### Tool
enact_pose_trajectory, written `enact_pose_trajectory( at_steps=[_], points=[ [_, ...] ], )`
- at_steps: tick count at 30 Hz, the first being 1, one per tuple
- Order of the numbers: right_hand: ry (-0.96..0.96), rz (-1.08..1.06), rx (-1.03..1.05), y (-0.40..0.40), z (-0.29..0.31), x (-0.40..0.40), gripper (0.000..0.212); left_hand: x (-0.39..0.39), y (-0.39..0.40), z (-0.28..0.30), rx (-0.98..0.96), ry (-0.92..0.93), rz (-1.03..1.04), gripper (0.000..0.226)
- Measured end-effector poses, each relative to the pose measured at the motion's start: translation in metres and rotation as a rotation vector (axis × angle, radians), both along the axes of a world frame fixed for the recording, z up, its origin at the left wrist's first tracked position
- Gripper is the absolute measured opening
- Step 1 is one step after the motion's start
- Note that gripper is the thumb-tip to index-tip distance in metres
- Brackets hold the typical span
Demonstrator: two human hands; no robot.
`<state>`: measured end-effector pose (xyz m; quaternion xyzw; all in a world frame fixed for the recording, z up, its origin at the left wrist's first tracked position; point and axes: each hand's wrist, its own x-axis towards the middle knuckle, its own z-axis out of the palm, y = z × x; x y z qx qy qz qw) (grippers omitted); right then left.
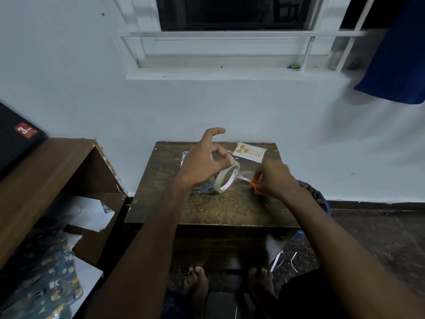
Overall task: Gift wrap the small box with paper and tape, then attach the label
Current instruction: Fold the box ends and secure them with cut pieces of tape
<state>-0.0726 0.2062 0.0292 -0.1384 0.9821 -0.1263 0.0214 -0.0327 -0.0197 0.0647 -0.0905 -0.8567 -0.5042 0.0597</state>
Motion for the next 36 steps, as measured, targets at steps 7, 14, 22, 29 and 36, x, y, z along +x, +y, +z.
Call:
enact_pose_trajectory(
  at_steps=[7, 14, 22, 29, 36],
  points=[
    [0.032, -0.027, 0.189, -0.013, 0.002, 0.009, 0.015, -0.001, -0.003, 0.000, 0.010, -0.007, -0.060, 0.077],
    [-0.173, 0.258, -0.585, -0.014, 0.031, 0.017, 0.070, 0.002, -0.008, 0.008, 0.054, -0.037, -0.162, 0.079],
    [-0.122, 0.272, -0.765, -0.021, 0.032, 0.025, 0.008, 0.005, -0.005, 0.008, 0.195, 0.011, -0.046, 0.083],
    [-0.064, 0.273, -0.864, -0.019, 0.035, 0.025, 0.007, 0.005, 0.004, 0.009, 0.273, 0.034, 0.095, 0.082],
    [0.132, 0.309, -0.779, -0.019, 0.030, 0.024, 0.017, 0.007, 0.009, 0.008, 0.168, 0.046, 0.110, 0.078]
  ],
)
